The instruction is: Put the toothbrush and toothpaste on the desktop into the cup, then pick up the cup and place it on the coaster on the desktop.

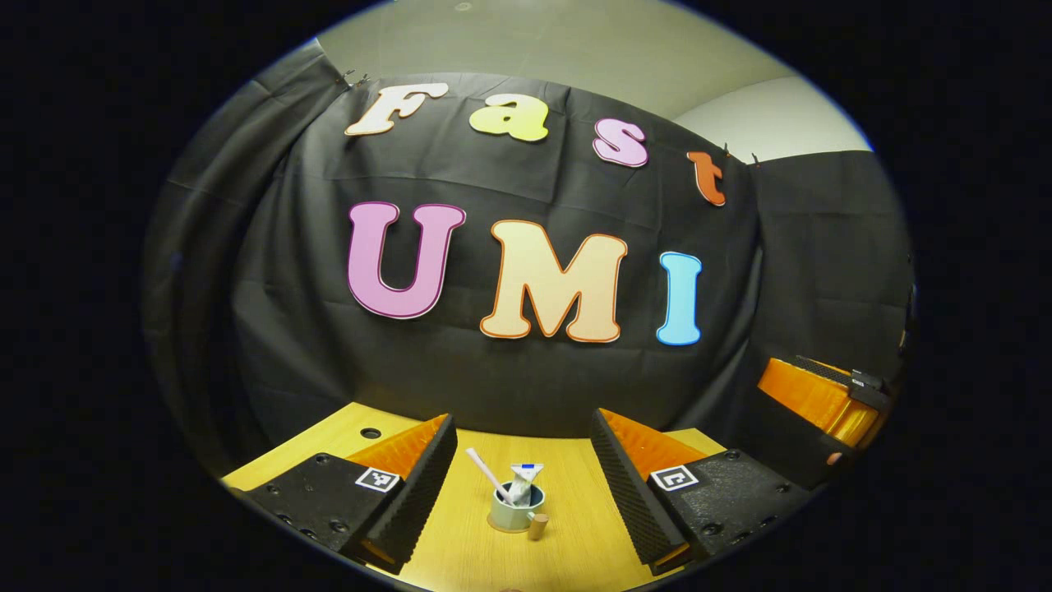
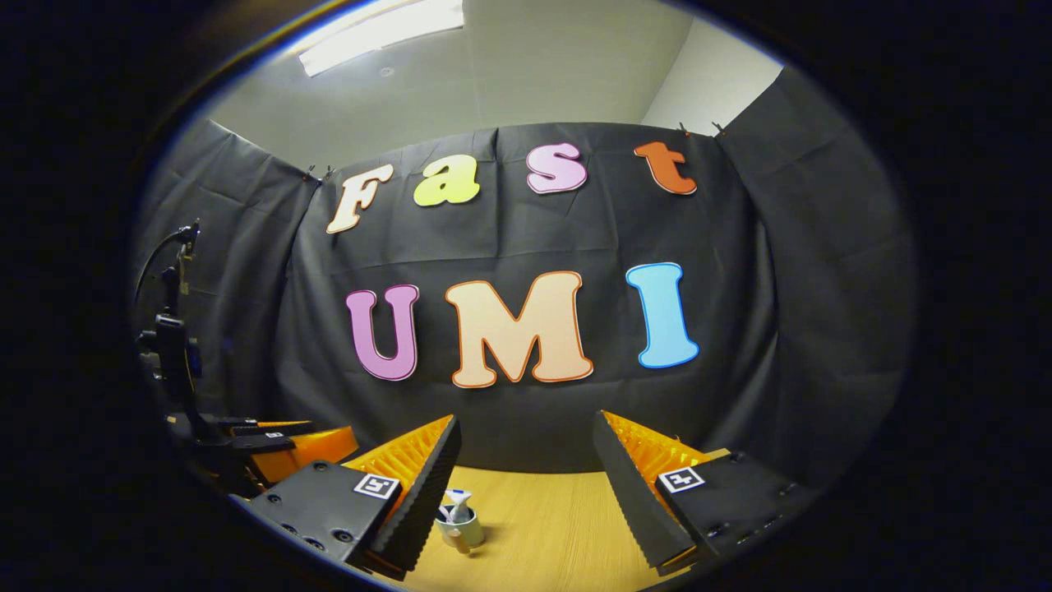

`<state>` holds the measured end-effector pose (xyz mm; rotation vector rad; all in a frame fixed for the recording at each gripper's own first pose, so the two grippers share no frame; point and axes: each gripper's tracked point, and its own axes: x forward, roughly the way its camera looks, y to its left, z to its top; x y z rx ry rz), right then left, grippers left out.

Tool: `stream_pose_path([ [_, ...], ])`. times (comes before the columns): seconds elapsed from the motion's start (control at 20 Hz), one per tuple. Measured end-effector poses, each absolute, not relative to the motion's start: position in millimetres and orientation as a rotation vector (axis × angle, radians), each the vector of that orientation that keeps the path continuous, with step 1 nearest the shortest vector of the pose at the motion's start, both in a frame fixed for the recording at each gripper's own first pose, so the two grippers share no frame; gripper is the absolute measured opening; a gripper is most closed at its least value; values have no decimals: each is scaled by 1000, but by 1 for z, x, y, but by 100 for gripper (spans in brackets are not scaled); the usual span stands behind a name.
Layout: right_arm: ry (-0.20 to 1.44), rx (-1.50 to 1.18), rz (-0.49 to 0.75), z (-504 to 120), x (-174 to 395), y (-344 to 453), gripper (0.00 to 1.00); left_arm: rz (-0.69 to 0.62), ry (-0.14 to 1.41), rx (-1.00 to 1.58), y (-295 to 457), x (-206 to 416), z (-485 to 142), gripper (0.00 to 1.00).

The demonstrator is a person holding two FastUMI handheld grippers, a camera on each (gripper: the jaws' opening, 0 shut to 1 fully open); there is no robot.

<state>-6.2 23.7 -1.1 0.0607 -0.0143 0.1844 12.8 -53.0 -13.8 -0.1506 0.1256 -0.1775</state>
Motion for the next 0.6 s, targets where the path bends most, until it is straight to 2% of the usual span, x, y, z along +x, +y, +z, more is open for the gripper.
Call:
stream_pose_path([
  [0.6,-41,10,171,11,-2,24,98,-222,108,-173,-69,27,-6,94],
])
